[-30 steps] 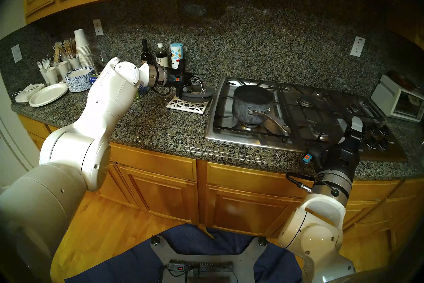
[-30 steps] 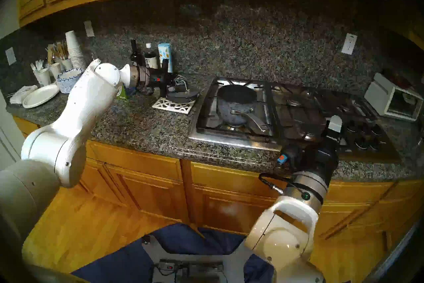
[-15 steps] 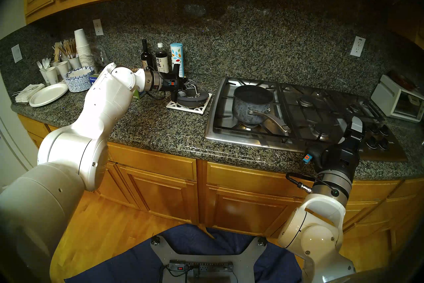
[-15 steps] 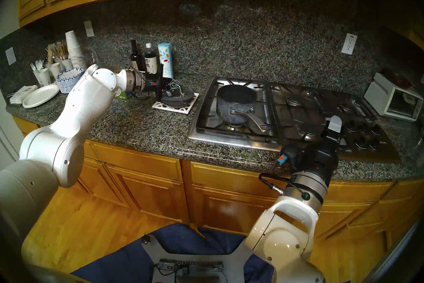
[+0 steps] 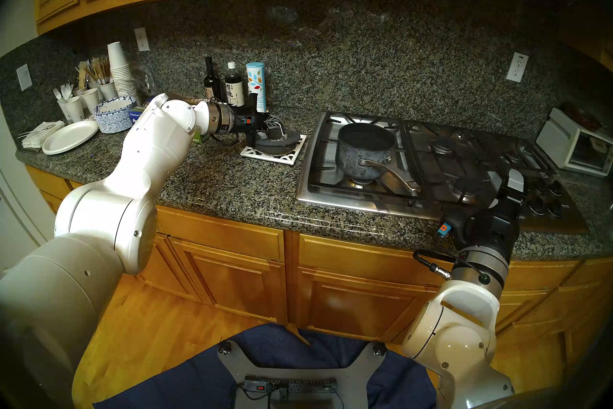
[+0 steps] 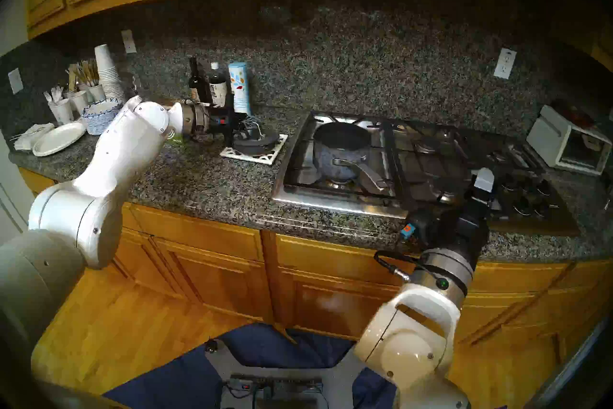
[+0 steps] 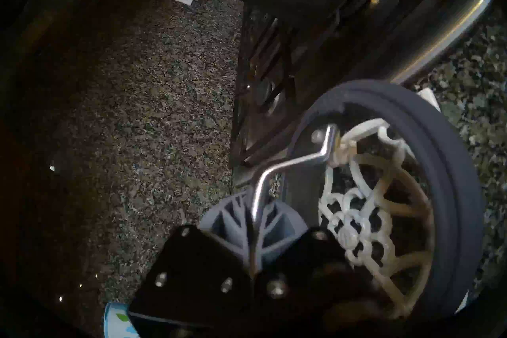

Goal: Pick up the pot, put it on the stove, take off the pot lid

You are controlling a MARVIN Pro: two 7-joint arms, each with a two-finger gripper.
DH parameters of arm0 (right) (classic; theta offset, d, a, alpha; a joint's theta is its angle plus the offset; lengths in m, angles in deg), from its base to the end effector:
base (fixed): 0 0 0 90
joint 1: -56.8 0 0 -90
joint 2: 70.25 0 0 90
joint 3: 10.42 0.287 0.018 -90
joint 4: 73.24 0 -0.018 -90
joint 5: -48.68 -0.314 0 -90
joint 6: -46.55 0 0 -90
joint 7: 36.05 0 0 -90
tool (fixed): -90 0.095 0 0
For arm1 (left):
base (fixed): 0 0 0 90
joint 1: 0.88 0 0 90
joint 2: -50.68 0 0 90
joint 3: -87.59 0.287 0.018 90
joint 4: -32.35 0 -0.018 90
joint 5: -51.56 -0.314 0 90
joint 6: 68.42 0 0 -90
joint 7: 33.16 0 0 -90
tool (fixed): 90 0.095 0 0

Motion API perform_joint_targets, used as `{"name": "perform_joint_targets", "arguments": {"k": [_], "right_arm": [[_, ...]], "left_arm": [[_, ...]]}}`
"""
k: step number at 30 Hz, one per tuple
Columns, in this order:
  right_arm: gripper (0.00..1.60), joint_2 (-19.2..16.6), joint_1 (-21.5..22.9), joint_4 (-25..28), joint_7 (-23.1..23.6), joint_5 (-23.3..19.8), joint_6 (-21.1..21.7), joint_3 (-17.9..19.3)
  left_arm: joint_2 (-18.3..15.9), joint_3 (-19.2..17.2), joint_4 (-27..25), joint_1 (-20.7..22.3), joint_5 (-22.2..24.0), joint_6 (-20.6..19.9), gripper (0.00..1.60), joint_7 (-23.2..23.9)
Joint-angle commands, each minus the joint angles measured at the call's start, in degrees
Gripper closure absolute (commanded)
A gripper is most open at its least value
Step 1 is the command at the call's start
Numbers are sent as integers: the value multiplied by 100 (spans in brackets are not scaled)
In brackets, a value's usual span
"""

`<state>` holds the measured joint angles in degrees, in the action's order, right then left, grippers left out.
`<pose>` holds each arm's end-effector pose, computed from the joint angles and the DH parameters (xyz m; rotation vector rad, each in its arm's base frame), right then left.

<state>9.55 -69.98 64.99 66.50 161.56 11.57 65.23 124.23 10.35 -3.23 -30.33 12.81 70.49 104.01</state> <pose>0.2138 -0.0122 -0.1801 1.2482 0.6400 0.6763 0.6146 0.0443 -0.1376 -1.0709 2.1383 -1.7159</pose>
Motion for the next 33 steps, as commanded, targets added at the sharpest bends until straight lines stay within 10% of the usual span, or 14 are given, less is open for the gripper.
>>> {"name": "perform_joint_targets", "arguments": {"k": [1, 33], "right_arm": [[0, 0, 24, 177, -112, 50, -1, 9], [0, -1, 22, 177, -128, 19, -1, 11]], "left_arm": [[43, -108, -81, 420, -25, 48, 160, -315], [-83, -47, 218, 22, -571, 609, 160, -1064]]}}
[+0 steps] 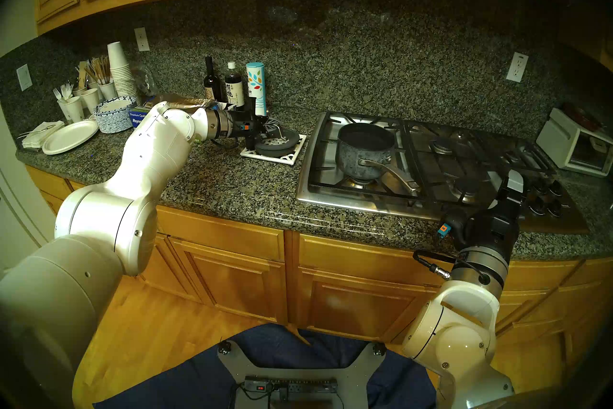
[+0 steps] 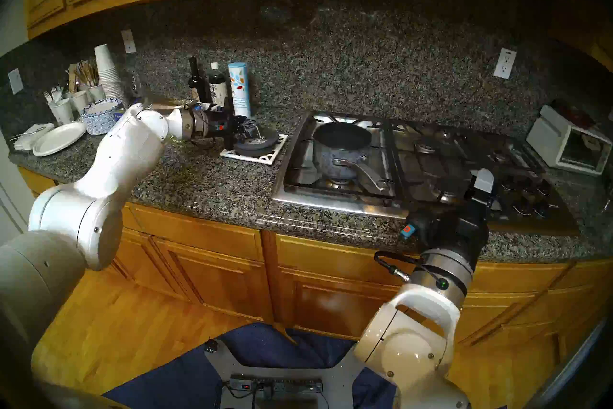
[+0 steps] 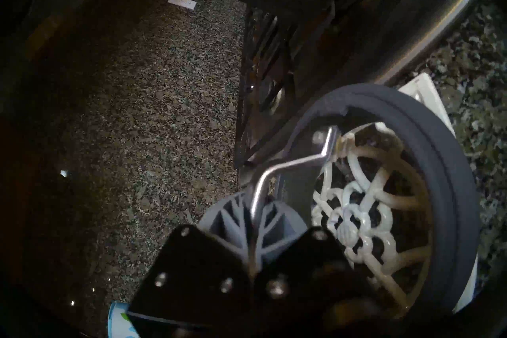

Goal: Pick up the pot, put it on the stove, take off the pot lid

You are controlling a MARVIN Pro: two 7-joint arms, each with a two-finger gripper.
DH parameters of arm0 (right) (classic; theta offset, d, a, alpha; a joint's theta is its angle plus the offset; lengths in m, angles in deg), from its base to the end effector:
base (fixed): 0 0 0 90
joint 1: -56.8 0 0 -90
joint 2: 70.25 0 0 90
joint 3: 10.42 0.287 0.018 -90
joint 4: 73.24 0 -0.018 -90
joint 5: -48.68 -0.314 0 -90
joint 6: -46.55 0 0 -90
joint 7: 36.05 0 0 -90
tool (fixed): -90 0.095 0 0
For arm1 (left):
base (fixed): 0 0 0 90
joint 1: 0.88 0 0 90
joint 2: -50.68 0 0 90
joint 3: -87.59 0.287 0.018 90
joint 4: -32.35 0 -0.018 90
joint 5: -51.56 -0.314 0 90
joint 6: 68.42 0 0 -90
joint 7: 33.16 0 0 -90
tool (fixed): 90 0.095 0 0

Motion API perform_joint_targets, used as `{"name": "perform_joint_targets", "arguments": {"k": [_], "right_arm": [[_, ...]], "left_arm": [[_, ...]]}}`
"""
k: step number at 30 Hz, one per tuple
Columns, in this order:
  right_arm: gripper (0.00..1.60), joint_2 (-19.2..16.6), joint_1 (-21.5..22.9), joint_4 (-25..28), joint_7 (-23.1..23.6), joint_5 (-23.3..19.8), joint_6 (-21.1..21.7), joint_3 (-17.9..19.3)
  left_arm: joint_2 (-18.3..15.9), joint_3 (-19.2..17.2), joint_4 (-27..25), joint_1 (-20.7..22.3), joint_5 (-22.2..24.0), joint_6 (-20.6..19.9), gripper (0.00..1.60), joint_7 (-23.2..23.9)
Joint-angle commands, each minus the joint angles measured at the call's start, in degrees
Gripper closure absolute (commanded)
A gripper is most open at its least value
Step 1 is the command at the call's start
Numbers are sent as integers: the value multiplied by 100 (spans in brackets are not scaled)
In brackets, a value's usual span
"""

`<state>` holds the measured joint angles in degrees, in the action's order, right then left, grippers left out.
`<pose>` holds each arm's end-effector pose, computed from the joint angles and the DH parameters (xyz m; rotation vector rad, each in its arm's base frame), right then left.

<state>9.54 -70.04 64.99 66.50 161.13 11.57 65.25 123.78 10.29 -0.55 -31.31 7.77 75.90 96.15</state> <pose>0.2138 -0.0123 -0.1809 1.2554 0.6416 0.6780 0.6114 0.0524 -0.1568 -0.9898 2.1141 -1.7410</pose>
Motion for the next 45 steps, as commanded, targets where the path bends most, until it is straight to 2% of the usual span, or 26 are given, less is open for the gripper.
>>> {"name": "perform_joint_targets", "arguments": {"k": [1, 5, 6, 7, 8, 9, 10, 11, 12, 29, 45], "right_arm": [[0, -1, 29, 177, -130, 61, -1, 9], [0, 0, 28, 177, -134, 61, -1, 8], [0, -1, 29, 177, -137, 61, -1, 9], [0, -1, 29, 177, -137, 61, -1, 9], [0, -1, 29, 177, -139, 61, -1, 9], [0, -2, 29, 177, -141, 61, -1, 10], [0, -2, 29, 177, -141, 61, -1, 10], [0, 1, 28, 177, -142, 61, -1, 7], [0, -1, 28, 177, -144, 61, -1, 9], [0, -3, 26, 177, -186, 59, -1, 9], [0, -2, 19, 177, -207, 46, -1, 11]], "left_arm": [[-41, -40, -49, 104, -89, 67, 159, -308], [-45, -36, -42, 59, -150, 67, 146, -404], [-51, -27, -37, 18, -200, 67, 120, -473], [-51, -27, -37, 18, -200, 67, 120, -473], [-52, -23, -34, -4, -220, 67, 110, -504], [-56, -15, -36, -38, -271, 67, 48, -579], [-56, -15, -36, -38, -271, 67, 48, -579], [-57, -13, -37, -51, -292, 67, 12, -602], [-62, -14, -45, -74, -315, 67, 0, -673], [-223, 53, -383, -216, -569, 67, 0, -1372], [-576, 152, -1177, -279, -739, 67, 0, -1741]]}}
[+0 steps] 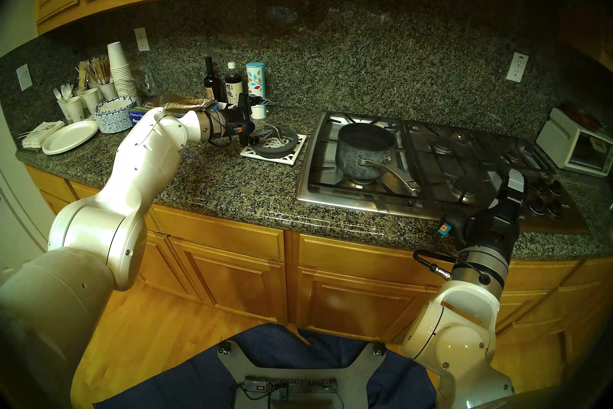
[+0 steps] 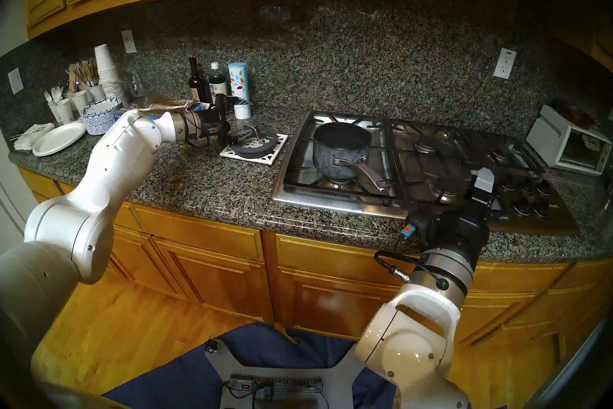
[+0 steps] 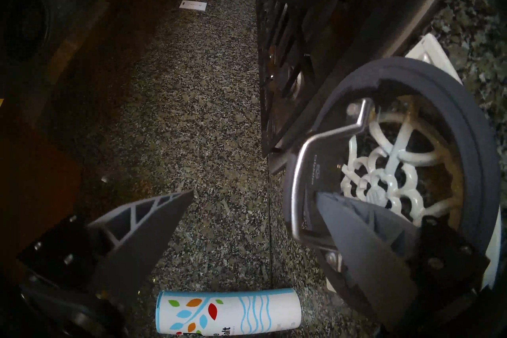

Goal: Pick up the pot, put it on the stove, take off the pot lid

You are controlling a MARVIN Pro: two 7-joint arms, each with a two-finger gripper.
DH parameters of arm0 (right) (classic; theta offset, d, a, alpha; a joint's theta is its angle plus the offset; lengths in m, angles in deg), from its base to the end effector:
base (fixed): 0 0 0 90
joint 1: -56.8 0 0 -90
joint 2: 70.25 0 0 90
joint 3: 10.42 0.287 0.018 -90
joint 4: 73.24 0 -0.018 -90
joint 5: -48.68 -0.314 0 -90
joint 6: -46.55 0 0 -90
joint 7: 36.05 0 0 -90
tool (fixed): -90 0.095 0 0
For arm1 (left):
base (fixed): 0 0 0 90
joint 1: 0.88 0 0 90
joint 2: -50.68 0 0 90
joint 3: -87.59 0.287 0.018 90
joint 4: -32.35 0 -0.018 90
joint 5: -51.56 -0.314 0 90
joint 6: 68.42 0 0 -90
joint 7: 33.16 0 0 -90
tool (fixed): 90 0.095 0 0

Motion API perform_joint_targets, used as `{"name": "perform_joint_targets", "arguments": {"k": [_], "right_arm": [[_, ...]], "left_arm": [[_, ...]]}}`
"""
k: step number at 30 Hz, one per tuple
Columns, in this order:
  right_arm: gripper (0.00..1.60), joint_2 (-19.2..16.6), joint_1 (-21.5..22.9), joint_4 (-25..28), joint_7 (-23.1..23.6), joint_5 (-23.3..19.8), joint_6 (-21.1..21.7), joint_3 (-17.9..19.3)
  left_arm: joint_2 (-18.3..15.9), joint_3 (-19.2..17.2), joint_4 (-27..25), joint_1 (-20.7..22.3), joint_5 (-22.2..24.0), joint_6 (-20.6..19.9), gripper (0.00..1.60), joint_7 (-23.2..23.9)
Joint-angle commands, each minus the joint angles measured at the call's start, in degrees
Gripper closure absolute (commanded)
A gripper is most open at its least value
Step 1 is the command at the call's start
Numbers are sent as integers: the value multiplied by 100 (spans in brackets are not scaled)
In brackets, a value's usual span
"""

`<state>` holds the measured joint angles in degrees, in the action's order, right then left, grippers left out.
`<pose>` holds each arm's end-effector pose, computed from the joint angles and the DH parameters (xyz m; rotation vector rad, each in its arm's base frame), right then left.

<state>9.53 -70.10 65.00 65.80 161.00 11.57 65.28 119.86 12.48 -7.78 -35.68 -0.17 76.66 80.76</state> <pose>0.2135 -0.0123 -0.1801 1.2463 0.6374 0.6809 0.6027 0.0699 -0.1505 -0.8142 1.9877 -1.7218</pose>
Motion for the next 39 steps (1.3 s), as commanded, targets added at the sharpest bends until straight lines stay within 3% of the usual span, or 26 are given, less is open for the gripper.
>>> {"name": "perform_joint_targets", "arguments": {"k": [1, 19, 39], "right_arm": [[0, -2, 24, 177, -138, 58, -1, 10], [0, -1, 20, 177, -147, 46, -1, 10], [0, -3, 13, 177, -211, 36, -1, 10]], "left_arm": [[-213, -71, -523, 139, 48, -8, 0, -222], [-633, -119, -1380, -237, 160, -8, 0, -276], [-638, -81, -1661, -789, 512, -8, 0, -150]]}}
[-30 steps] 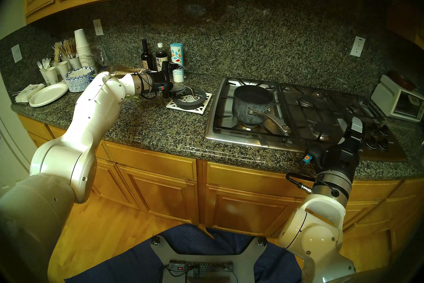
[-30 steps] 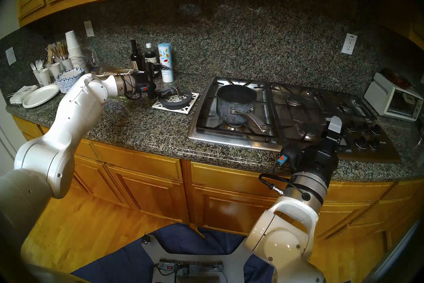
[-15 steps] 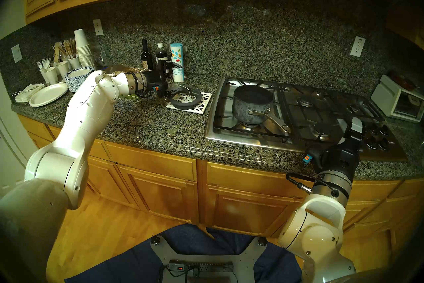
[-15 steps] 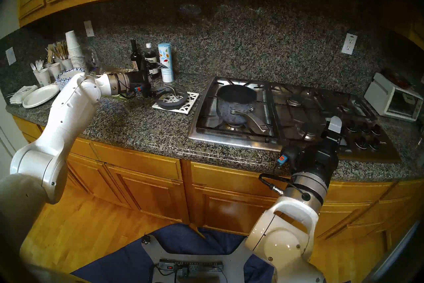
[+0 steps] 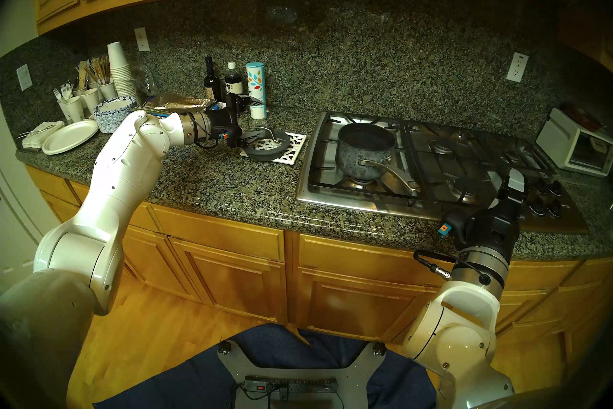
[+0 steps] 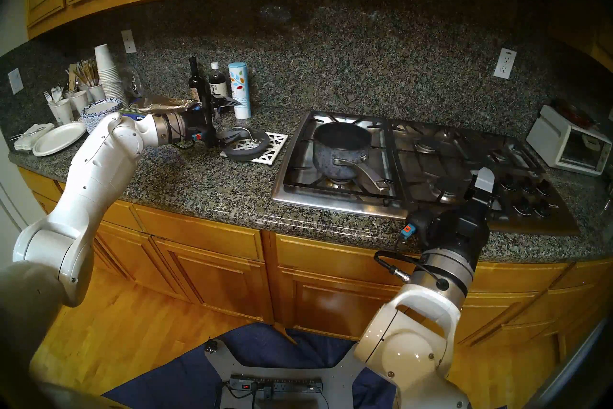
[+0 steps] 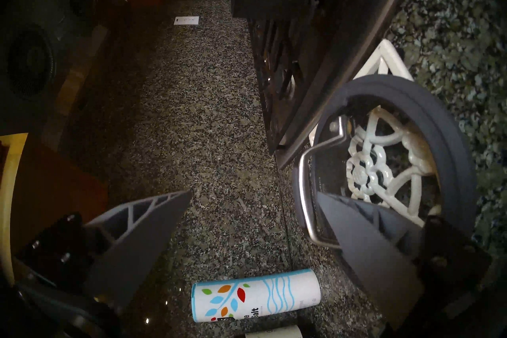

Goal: Pick up the pot, put it on the stove, take off the pot lid

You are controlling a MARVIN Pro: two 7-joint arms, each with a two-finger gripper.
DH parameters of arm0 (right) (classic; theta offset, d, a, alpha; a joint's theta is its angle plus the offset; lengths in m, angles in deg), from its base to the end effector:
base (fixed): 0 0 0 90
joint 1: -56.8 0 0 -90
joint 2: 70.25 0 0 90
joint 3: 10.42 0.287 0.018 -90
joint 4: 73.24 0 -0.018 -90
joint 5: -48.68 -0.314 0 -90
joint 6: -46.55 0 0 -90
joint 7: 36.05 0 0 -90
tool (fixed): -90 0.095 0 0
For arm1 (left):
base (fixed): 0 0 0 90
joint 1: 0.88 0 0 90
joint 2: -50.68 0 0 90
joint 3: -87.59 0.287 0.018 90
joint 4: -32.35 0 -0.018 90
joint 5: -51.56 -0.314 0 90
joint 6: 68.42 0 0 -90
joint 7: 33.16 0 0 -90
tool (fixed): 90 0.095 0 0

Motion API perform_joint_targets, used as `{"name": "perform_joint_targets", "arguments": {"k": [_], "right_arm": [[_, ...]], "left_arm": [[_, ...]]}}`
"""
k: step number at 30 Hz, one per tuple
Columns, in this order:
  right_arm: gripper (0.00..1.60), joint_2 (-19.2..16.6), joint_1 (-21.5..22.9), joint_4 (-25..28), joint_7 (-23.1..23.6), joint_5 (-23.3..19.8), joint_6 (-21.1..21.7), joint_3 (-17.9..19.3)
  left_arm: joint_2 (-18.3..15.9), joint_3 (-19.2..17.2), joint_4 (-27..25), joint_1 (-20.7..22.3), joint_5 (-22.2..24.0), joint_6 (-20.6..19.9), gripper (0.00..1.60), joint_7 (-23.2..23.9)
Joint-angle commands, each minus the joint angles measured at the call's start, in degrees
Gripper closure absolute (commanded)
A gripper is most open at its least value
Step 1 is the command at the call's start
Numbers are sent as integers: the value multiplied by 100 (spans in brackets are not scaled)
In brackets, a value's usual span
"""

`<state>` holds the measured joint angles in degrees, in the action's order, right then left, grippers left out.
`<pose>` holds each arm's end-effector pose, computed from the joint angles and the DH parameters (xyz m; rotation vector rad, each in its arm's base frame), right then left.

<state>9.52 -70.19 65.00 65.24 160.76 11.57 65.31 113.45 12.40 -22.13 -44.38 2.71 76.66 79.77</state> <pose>0.2132 -0.0123 -0.1798 1.2415 0.6350 0.6835 0.5686 0.0886 -0.1473 -0.6882 1.9812 -1.6962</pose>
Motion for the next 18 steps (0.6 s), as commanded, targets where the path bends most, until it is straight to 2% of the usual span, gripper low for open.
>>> {"name": "perform_joint_targets", "arguments": {"k": [1, 8, 18], "right_arm": [[0, -2, 22, 177, -157, 59, -1, 7], [0, -2, 18, 177, -159, 51, -1, 10], [0, -2, 13, 177, -142, 34, -1, 13]], "left_arm": [[-12, -80, -253, 63, 251, -9, 0, -44], [-139, -114, -500, -5, 345, -9, 0, -24], [-489, -258, -1052, -47, 518, -9, 0, -19]]}}
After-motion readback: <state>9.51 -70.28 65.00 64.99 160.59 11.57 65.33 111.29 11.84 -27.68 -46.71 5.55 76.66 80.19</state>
